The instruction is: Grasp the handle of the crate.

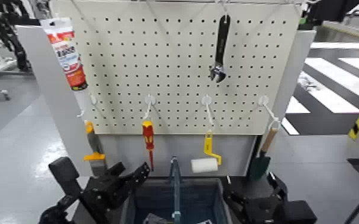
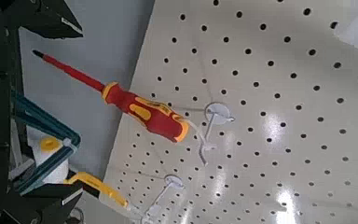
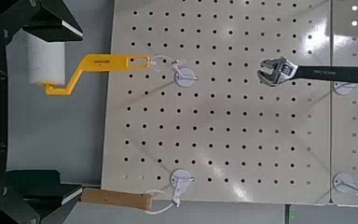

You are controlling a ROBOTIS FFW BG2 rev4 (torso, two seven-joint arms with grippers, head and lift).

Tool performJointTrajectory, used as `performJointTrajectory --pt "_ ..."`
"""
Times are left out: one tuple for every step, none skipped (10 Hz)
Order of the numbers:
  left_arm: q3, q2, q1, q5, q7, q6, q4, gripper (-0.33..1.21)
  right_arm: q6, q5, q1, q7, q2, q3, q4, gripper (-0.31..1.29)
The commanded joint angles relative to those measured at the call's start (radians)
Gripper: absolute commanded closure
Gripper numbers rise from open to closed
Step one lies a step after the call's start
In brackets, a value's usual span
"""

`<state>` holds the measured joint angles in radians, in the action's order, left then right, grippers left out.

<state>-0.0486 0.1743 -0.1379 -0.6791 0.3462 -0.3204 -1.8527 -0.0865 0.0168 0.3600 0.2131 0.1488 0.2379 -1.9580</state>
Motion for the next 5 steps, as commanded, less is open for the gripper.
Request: performJointTrajectory --pt "0.003 0.01 0.023 -0.145 -0.001 -0.117 0.009 0.12 0.044 0.0 0.019 -0.005 0.002 -0.002 -0.022 0.15" --pt "0.003 0.014 0.032 -0.195 -0.001 -0.15 0.018 0.12 0.067 -0.001 0.025 -0.011 0.002 -0.002 -0.032 0.15" --pt "0.0 0.022 0.044 -0.247 -0.001 -0.189 0.03 0.12 0.097 -0.003 0.033 -0.018 0.002 -0.006 -0.048 0.15" --pt "-0.014 0.031 0.055 -0.312 0.004 -0.212 0.058 0.12 0.131 -0.003 0.047 -0.028 0.0 -0.015 -0.071 0.15" --pt "-0.022 0.034 0.067 -0.355 0.014 -0.239 0.081 0.12 0.146 -0.003 0.057 -0.031 0.0 -0.023 -0.085 0.15"
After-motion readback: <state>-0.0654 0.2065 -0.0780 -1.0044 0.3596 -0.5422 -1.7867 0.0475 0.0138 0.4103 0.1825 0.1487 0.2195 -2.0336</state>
